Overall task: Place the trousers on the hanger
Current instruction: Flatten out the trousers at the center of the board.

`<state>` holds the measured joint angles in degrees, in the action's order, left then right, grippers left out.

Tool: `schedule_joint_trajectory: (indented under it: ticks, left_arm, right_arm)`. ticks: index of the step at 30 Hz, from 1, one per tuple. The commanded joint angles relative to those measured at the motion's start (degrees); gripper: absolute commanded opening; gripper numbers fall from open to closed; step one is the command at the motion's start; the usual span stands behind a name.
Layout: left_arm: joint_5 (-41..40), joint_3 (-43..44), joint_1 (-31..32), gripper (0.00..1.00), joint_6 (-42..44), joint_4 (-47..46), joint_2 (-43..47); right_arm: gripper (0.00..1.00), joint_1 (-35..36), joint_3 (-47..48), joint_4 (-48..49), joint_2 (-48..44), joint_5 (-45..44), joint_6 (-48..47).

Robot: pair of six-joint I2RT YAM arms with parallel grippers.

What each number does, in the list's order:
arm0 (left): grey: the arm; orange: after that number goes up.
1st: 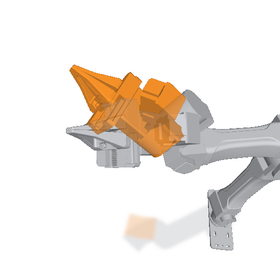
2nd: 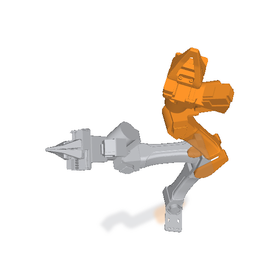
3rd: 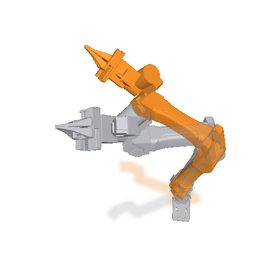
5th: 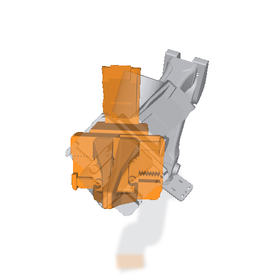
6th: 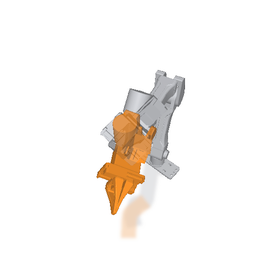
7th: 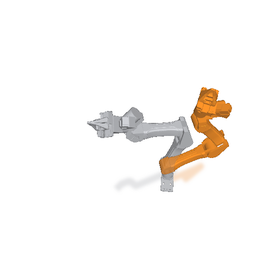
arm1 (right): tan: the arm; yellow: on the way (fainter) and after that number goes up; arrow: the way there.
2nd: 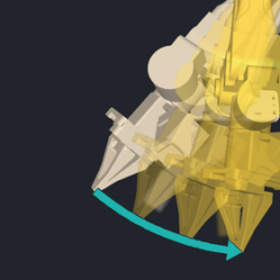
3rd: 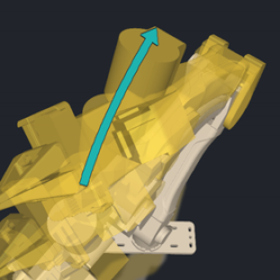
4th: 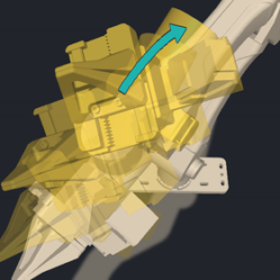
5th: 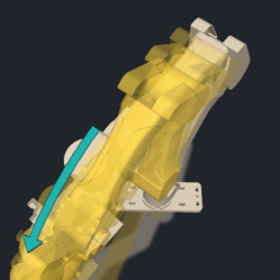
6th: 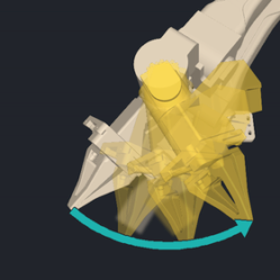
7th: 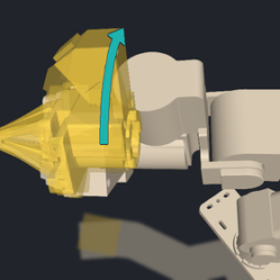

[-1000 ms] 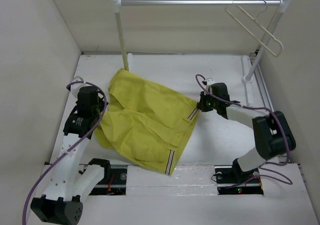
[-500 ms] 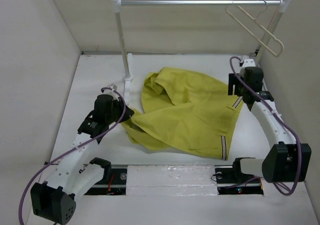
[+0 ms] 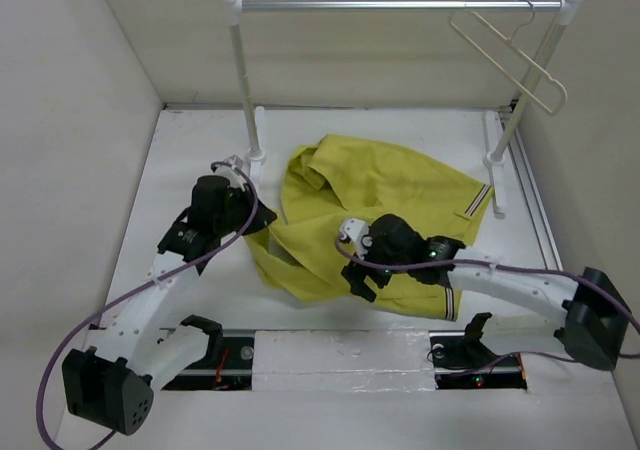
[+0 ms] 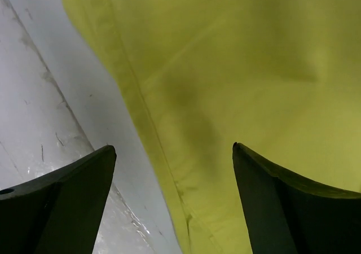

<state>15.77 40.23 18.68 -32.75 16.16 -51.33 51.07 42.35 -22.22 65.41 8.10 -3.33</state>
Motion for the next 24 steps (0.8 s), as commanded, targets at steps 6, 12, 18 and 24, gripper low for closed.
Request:
schedule_joint_trajectory:
  ticks: [6, 12, 18, 24]
  left_arm:
    - [-5.8, 31.9, 0.2, 0.00, 3.0, 1.0, -10.1]
    - [2.9, 48.1, 0.2, 0.00, 5.1, 1.2, -16.7]
    - [2.4, 37.8, 0.2, 0.00, 10.7, 1.1, -16.3]
    - [-7.8, 60.7, 0.2, 0.00, 20.8, 12.7, -22.8]
  right_arm:
    - [0.87, 4.2, -0.7, -3.0, 11.1, -7.3, 5.8]
    - [0.58, -1.7, -7.2, 1.1, 11.8, -10.6, 10.0]
    - [0.00, -3.3, -8.8, 0.7, 8.1, -14.2, 11.8]
    - [0.00, -13.6, 0.1, -15.2, -6.3, -22.7, 6.3]
